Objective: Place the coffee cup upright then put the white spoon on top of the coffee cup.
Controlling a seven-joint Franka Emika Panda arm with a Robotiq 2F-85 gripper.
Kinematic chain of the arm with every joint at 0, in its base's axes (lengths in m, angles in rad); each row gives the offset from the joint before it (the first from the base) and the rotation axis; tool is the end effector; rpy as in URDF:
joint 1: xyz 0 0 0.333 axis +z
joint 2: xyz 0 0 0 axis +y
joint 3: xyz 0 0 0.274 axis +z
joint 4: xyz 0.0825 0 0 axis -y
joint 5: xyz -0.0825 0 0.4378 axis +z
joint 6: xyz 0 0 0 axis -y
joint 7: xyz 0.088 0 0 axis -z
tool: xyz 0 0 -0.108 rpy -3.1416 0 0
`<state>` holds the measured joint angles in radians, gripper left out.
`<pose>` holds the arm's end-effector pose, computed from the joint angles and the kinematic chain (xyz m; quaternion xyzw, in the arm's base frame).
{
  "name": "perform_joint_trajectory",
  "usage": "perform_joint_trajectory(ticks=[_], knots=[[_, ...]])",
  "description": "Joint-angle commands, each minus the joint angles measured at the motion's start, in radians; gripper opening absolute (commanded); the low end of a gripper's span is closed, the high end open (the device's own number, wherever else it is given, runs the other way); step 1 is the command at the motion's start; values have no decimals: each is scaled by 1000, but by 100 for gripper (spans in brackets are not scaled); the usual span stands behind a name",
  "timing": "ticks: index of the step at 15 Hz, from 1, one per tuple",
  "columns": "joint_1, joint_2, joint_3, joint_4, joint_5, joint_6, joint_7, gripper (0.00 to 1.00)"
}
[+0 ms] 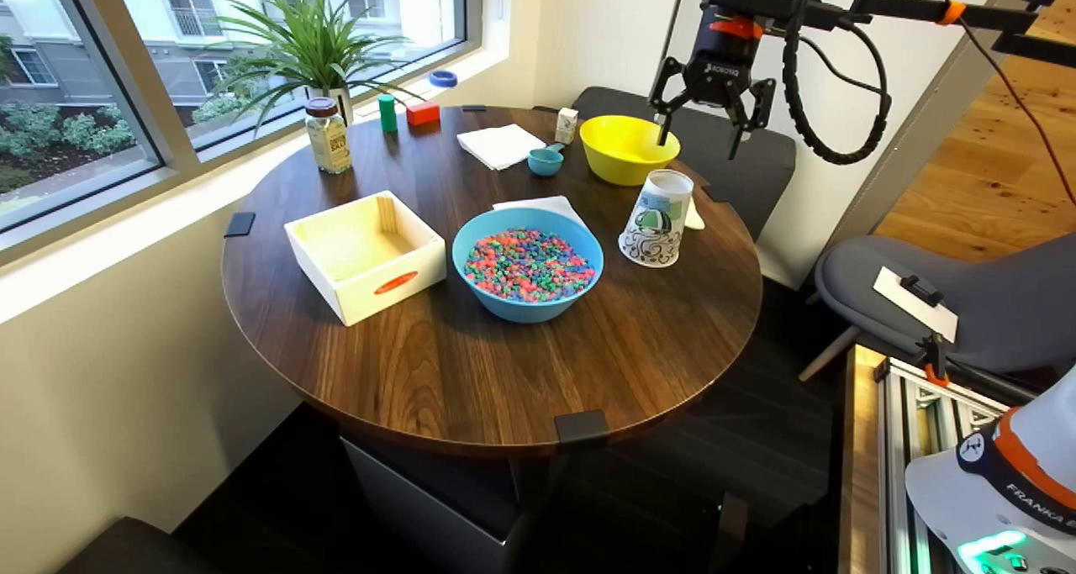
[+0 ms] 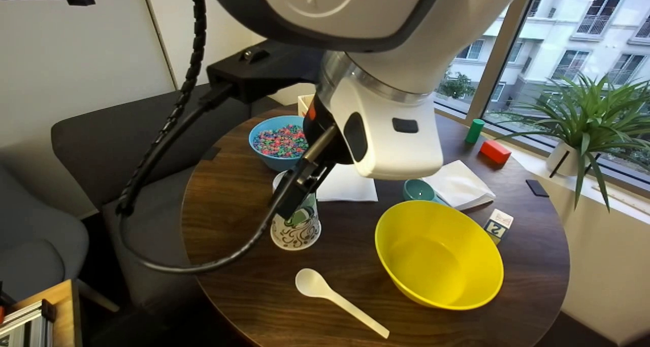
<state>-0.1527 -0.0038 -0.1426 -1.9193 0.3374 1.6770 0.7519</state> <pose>0.5674 -0.1387 0.4165 -0.8289 0.5219 0.1514 0.1331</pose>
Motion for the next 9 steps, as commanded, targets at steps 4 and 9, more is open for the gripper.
perform_joint_trajectory(ticks=[4, 9], knots=[[-7, 107, -13, 85, 103, -54, -13, 100], [-10, 163, -12, 120, 163, -87, -14, 100]])
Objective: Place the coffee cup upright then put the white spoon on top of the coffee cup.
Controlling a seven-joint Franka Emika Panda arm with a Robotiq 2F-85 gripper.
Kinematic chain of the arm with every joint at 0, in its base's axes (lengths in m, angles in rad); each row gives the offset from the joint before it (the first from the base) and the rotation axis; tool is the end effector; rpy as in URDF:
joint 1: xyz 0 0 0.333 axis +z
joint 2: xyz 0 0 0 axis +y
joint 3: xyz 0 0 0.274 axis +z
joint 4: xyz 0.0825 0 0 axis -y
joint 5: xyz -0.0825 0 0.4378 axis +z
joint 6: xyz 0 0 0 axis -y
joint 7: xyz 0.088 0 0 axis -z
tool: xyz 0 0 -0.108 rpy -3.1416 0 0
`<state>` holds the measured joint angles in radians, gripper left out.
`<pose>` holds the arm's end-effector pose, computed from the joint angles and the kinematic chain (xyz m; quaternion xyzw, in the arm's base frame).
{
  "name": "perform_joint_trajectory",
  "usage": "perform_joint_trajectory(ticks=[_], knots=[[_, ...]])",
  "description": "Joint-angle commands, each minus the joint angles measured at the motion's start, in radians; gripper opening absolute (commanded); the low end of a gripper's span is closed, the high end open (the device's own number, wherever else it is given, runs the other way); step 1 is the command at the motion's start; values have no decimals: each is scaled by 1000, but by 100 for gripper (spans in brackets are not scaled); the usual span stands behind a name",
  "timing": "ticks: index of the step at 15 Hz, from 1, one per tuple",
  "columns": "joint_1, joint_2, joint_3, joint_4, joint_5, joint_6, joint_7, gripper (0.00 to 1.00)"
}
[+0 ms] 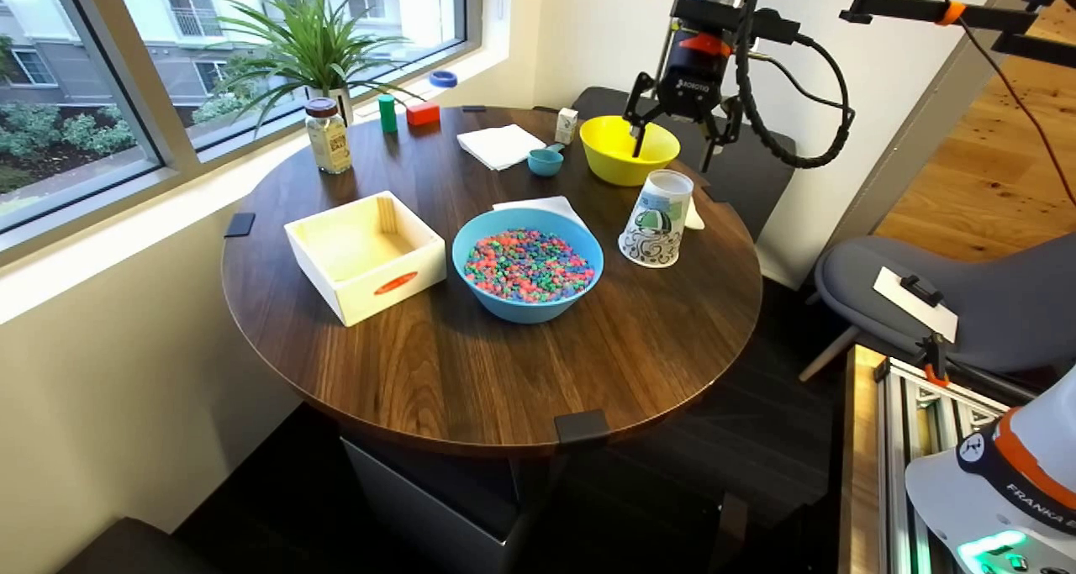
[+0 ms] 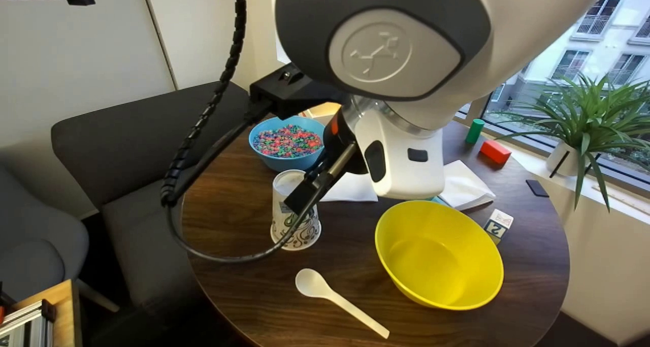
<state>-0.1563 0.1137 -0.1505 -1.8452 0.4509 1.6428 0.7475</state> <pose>0.5889 -0.1387 0.3859 -0.8076 0.5299 0.1945 0.1710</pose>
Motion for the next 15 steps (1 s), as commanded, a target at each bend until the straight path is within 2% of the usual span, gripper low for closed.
perform_joint_trajectory(ticks=[1, 5, 12, 15], knots=[[-8, 57, -4, 54, 62, -63, -10, 100], [-16, 99, -6, 84, 109, -125, -8, 100], [-26, 150, -13, 116, 111, -198, 5, 100], [-27, 162, -14, 127, 116, -213, 3, 89]])
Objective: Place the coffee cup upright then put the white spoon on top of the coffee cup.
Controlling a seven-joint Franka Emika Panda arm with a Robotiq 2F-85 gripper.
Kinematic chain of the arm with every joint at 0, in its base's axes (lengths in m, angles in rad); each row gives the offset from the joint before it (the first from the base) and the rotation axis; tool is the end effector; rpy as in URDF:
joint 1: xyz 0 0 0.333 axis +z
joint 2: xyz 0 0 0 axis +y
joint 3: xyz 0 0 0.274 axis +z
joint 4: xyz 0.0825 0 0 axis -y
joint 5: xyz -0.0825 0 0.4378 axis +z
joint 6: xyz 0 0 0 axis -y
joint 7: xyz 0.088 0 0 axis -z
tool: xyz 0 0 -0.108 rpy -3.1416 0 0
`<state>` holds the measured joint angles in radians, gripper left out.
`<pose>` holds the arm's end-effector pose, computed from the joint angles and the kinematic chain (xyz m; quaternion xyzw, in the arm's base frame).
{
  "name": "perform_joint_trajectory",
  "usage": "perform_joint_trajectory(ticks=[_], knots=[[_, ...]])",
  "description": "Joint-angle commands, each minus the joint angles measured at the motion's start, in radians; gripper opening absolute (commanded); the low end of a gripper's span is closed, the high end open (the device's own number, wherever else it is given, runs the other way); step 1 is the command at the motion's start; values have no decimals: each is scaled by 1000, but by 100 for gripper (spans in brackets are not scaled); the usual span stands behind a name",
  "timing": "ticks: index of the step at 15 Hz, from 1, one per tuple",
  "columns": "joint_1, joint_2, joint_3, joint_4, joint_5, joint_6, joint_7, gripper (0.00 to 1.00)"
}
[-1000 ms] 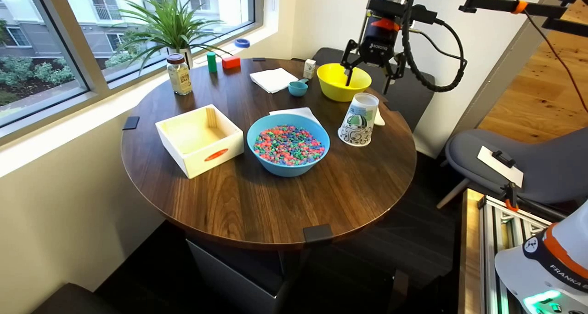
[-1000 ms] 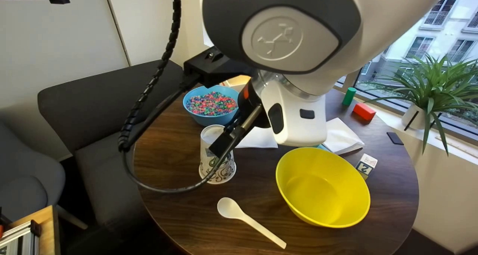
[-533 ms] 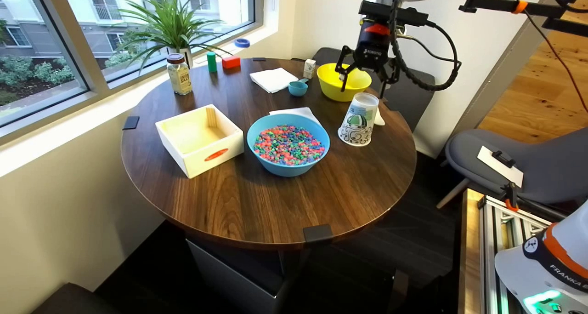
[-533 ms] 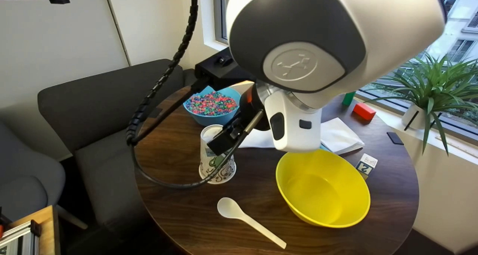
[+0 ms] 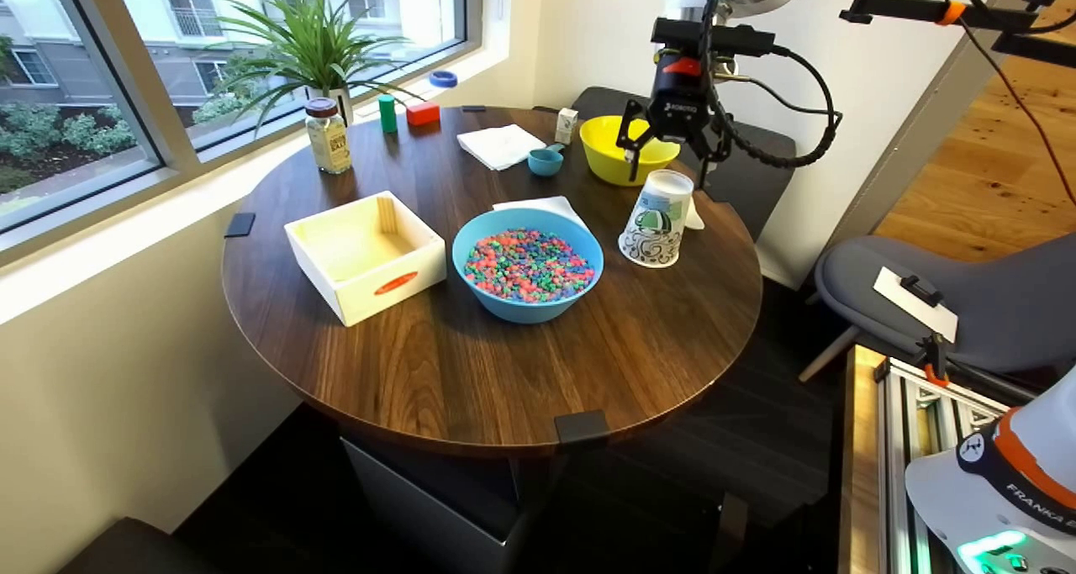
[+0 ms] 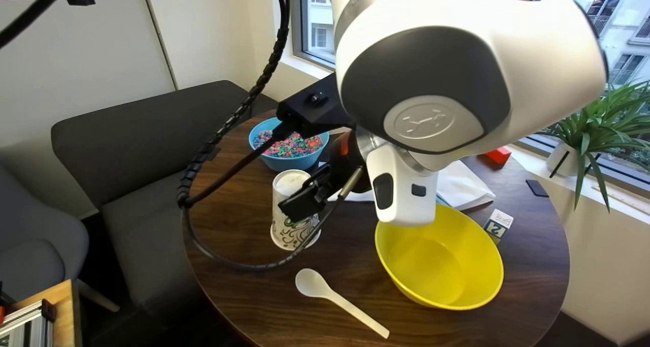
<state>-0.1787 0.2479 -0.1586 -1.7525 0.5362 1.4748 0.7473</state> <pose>0.5945 -0.1420 0.3478 -0.7783 0.5229 0.2930 0.1869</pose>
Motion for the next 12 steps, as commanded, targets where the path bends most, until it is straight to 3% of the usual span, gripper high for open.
perform_joint_trajectory(ticks=[1, 2, 3, 8, 10, 12], knots=[[-5, 31, -5, 37, 33, -51, 3, 87], [-6, 34, -5, 40, 37, -55, 2, 83], [-6, 36, -5, 43, 40, -58, 2, 90], [-6, 43, -6, 50, 56, -63, 1, 67], [-6, 42, -7, 50, 60, -62, 1, 51], [-5, 39, -7, 48, 61, -61, 1, 53]])
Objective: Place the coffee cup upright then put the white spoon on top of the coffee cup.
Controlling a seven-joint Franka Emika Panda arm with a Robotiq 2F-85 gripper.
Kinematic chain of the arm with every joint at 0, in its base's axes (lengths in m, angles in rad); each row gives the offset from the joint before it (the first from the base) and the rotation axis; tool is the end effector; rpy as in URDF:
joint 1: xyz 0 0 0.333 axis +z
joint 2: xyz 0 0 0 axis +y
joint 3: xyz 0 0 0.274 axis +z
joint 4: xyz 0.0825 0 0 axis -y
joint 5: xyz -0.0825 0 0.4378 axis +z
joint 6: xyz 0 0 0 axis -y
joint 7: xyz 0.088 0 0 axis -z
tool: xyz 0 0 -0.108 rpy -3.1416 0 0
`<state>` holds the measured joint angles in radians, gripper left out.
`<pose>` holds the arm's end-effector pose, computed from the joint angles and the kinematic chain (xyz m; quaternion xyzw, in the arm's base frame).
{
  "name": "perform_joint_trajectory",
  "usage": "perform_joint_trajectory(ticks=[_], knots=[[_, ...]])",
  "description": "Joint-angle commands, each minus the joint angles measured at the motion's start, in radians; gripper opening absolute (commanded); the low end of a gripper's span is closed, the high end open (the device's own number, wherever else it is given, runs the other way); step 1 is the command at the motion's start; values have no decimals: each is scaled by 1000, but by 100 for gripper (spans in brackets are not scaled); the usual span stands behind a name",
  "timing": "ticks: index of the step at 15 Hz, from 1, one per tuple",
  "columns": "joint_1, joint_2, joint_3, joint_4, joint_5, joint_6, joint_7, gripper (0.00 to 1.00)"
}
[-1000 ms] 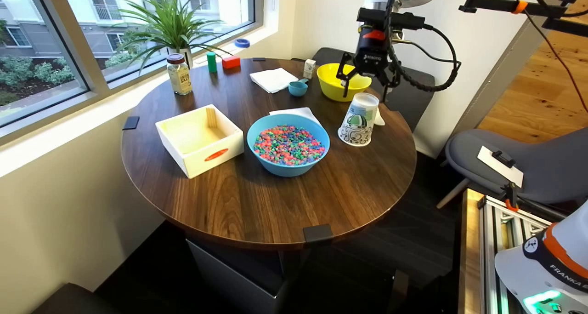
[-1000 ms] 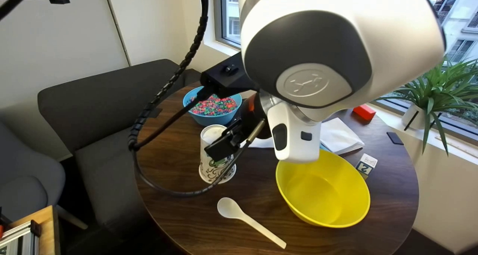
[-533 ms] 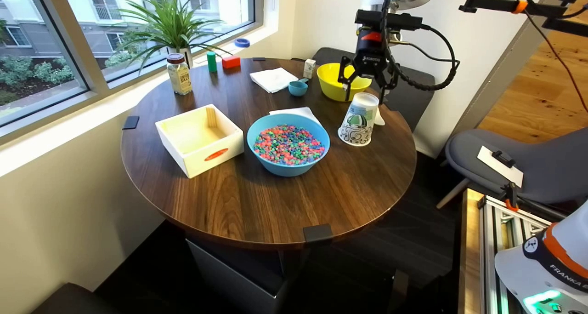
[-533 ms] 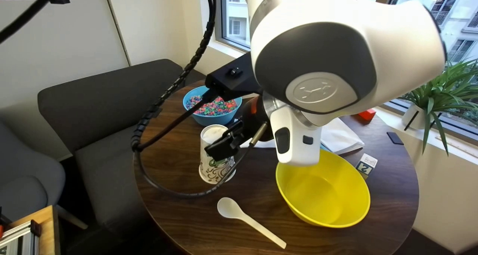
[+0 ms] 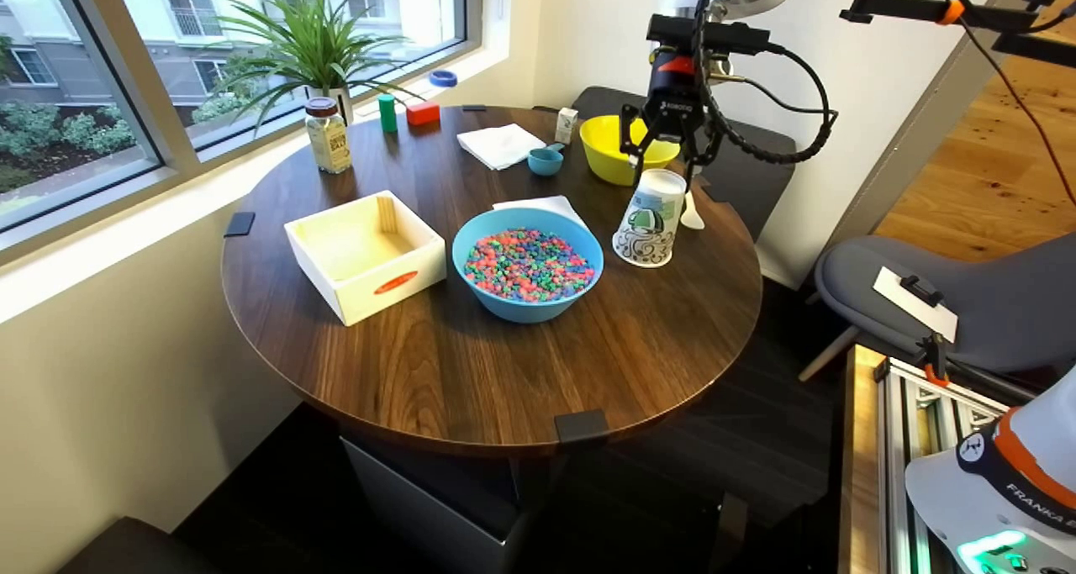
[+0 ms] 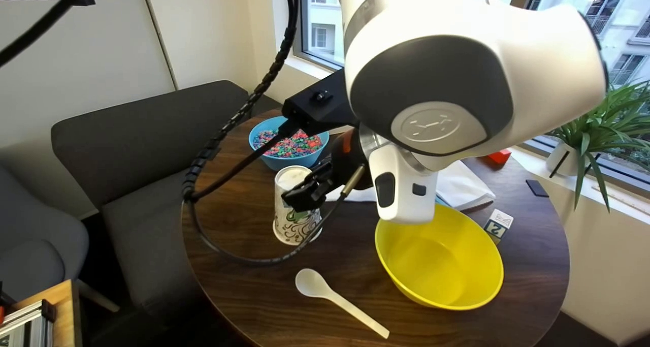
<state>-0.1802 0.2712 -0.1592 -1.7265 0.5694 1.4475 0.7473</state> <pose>0.5991 -0.1396 0.3469 -0.7728 0.5192 0.3057 0.1995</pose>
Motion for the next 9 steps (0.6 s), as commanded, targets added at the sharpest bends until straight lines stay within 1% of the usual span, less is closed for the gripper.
perform_joint_trajectory(ticks=[1, 5, 7, 9], knots=[[-2, 12, -6, 21, 25, -32, 2, 54], [9, -7, -4, 13, 5, -24, 16, 54], [23, -29, -2, 2, -16, -14, 31, 57], [38, -54, 1, -10, -36, -3, 53, 56]])
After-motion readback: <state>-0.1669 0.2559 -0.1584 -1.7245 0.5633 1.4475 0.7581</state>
